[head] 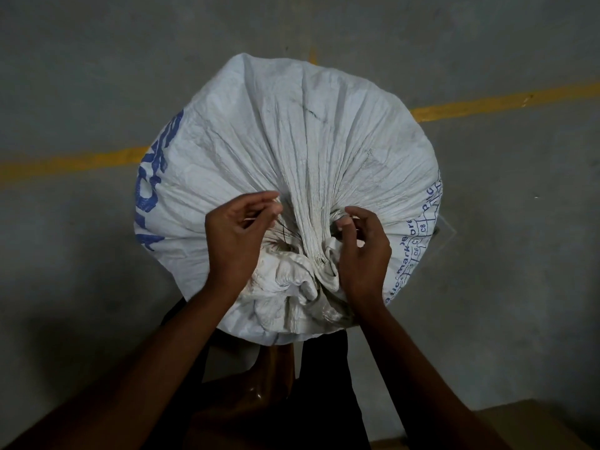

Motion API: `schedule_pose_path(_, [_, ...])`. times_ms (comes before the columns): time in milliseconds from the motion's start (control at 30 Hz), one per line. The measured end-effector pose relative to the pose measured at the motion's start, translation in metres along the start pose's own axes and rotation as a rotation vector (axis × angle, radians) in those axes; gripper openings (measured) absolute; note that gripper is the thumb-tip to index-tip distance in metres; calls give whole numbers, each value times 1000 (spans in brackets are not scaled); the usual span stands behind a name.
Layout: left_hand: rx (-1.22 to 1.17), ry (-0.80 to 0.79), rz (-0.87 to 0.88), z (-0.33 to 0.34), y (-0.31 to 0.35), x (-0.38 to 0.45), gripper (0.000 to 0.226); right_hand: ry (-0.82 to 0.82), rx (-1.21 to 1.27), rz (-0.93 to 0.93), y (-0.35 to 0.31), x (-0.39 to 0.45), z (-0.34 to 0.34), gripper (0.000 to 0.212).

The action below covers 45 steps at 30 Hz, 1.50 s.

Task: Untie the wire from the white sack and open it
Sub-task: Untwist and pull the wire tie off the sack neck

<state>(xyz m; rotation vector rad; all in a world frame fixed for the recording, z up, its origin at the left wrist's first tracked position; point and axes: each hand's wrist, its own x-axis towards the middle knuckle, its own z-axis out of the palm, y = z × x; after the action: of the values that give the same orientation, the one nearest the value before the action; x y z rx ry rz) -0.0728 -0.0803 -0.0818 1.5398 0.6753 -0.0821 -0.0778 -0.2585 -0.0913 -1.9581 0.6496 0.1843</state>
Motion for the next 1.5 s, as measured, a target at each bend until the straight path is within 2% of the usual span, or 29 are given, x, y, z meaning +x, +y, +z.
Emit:
schedule_pose_path(100, [-22,-102,47,17,25,16,22,-16,-52,-37,-3,-1,1,19])
schedule_pose_path(200, [-48,-196,79,39,46,30,23,30,-160,-243,-8,3,-2,22])
schedule_pose_path(267, [-59,-242,89,53,56,38,24,-10,-133,-355,-14,7,-4,18])
schedule_pose_path(333, [-58,-283,102,67,64,43,24,-92,-102,-389,-19,9,-5,12])
schedule_pose_path(400, [-47,-306,124,79,70,46,24,-133,-114,-318,-21,12,-3,13])
schedule_pose_path(567, [-50,-289,179,100,84,48,21,-47,45,-129,-32,25,-6,4])
schedule_pose_path(667, [-60,-274,207,112,94,46,20,105,59,-105,-42,33,-19,11])
schedule_pose_path(800, [-14,-294,235,128,96,41,20,349,236,-44,-43,51,-50,19])
schedule_pose_path(900, [120,-339,275,145,86,29,21,490,339,34,-36,61,-81,19])
schedule_pose_path(1000, [250,-420,305,167,72,17,20,576,320,8,-21,66,-113,15])
schedule_pose_path(1133, [476,-575,446,214,42,-1,19,618,201,9,15,69,-151,39])
schedule_pose_path(1233, [667,-648,549,260,13,-13,26,642,100,102,55,77,-178,62])
schedule_pose_path(1300, [748,-720,598,291,-6,-18,29,669,64,171,89,86,-196,52])
schedule_pose_path(1400, [881,-849,674,338,-38,-19,29,702,2,219,144,101,-217,11])
schedule_pose_path(1500, [1036,-956,780,380,-76,-16,28,680,-100,298,200,115,-230,14])
